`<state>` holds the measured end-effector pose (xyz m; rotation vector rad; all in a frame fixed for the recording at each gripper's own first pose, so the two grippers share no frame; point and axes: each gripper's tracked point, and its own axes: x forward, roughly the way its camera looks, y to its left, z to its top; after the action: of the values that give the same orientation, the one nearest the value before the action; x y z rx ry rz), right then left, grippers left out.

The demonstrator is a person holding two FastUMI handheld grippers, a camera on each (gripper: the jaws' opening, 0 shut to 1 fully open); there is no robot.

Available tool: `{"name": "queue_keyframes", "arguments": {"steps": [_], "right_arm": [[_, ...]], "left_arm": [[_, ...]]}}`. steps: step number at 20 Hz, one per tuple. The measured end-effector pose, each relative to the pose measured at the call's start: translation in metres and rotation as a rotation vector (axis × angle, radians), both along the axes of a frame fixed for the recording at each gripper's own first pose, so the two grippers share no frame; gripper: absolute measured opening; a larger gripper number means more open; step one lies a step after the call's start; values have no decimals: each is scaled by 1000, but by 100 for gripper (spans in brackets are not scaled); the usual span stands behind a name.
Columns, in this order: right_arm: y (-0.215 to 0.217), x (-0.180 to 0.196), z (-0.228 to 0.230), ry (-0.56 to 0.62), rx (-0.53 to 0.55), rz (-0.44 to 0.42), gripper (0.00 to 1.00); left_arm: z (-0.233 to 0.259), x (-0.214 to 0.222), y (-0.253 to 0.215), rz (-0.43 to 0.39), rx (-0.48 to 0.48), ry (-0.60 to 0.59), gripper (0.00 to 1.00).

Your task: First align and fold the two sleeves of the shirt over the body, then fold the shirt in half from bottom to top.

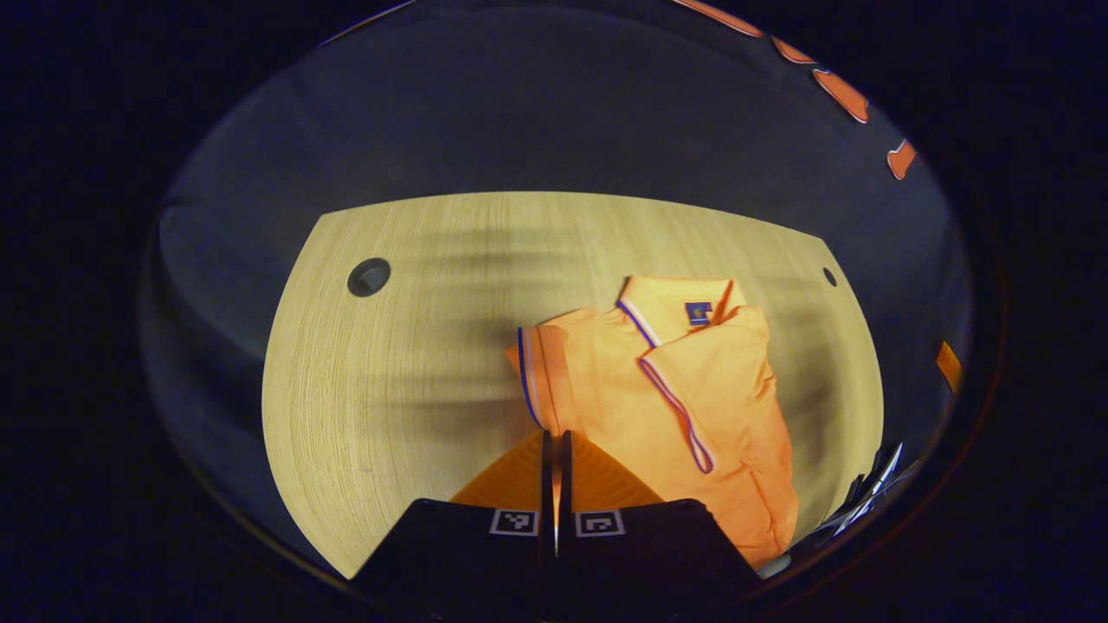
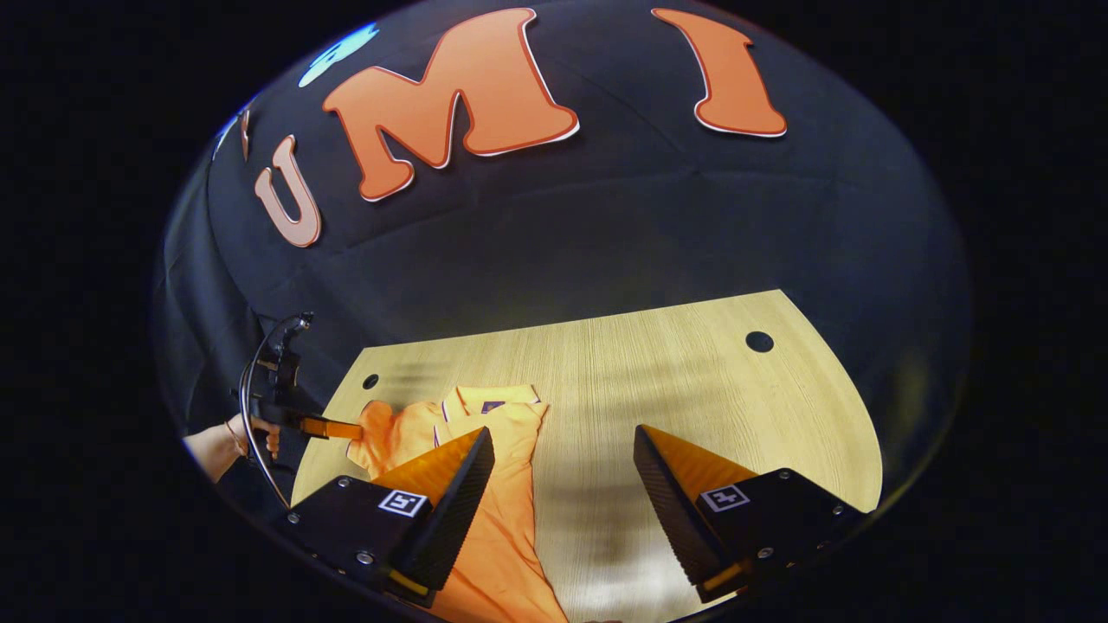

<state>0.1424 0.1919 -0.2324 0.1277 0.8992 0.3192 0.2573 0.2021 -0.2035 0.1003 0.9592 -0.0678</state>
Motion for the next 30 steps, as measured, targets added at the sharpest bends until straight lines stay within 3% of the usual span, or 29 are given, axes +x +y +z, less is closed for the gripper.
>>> {"name": "queue_keyframes", "arguments": {"steps": [7,12,18,23,26,28,30], "right_arm": [[-14,-5,6,-9,-3,6,99],[-30,-9,8,-15,-7,-2,99],[-43,-20,-2,29,-7,-16,99],[-49,-29,-11,57,-14,-7,99],[-49,-33,-16,72,-14,-4,99],[-49,-36,-19,83,-13,-4,99],[-48,-37,-22,91,-16,-1,99]], "left_arm": [[21,-3,-94,-117,-72,2,1],[5,-8,-143,-162,-114,44,1],[-24,-13,-195,-231,-101,87,1],[-51,-11,-201,-220,-6,114,1],[-60,-12,-206,-199,-33,121,4],[-56,-11,-208,-186,-61,114,17],[-62,-8,-207,-170,-73,105,57]]}}
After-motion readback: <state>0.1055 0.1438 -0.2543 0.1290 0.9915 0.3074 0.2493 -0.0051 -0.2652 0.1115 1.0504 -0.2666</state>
